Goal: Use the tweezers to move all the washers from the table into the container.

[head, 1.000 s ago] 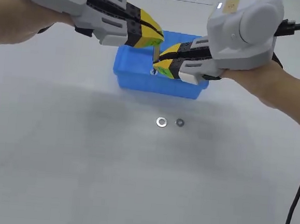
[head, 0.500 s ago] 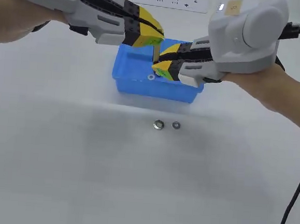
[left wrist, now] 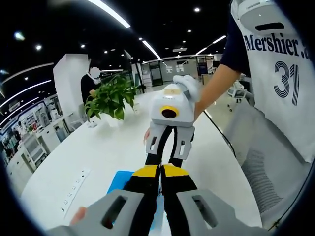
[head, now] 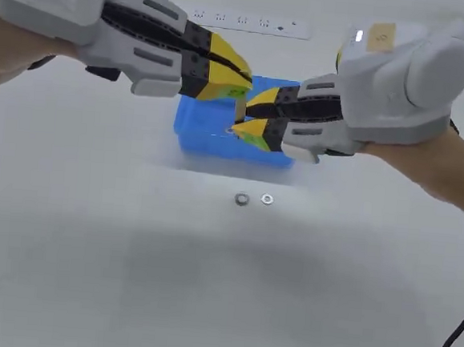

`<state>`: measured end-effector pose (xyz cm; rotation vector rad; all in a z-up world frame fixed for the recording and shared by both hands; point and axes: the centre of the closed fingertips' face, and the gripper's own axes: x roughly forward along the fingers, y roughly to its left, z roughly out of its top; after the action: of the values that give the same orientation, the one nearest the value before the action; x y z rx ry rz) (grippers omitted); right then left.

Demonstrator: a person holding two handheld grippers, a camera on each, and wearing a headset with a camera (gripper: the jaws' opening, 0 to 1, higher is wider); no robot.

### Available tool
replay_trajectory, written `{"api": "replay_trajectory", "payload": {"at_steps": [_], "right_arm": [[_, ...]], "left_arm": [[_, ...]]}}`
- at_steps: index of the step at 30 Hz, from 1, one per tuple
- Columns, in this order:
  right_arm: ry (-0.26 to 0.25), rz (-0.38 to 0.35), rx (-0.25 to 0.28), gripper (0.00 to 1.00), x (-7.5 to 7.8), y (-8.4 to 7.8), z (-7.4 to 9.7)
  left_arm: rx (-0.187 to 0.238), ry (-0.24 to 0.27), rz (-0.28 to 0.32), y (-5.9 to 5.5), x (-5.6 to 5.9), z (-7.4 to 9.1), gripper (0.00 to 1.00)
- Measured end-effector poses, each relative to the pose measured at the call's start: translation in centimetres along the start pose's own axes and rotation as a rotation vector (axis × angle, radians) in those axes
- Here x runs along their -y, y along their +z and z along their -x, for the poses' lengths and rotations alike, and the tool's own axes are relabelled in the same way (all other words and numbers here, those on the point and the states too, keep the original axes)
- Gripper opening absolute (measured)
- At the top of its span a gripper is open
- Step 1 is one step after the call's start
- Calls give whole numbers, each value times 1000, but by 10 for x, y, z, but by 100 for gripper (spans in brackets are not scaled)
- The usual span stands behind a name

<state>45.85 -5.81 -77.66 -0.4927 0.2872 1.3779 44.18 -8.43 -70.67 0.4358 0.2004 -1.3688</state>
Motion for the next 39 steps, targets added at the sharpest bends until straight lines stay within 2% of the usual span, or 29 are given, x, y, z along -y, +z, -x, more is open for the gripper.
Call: {"api": "replay_trajectory", "payload": {"at_steps": [8, 14, 16, 20, 29, 39], "right_arm": [[19, -3, -17, 14, -26, -7, 13], [26, -20, -34, 15, -37, -17, 16], [31, -28, -38, 15, -36, -22, 15], [43, -39, -48, 15, -45, -28, 12], [50, -64, -66, 16, -49, -41, 6], [30, -95, -82, 16, -40, -55, 1]], "left_arm": [[10, -39, 18, 3, 27, -10, 5], [13, -62, 39, 0, 39, -17, 5], [14, -64, 48, -2, 42, -18, 5], [10, -71, 68, -10, 47, -21, 5], [10, -67, 102, -24, 46, -27, 5], [11, -76, 129, -36, 38, -36, 5]]}}
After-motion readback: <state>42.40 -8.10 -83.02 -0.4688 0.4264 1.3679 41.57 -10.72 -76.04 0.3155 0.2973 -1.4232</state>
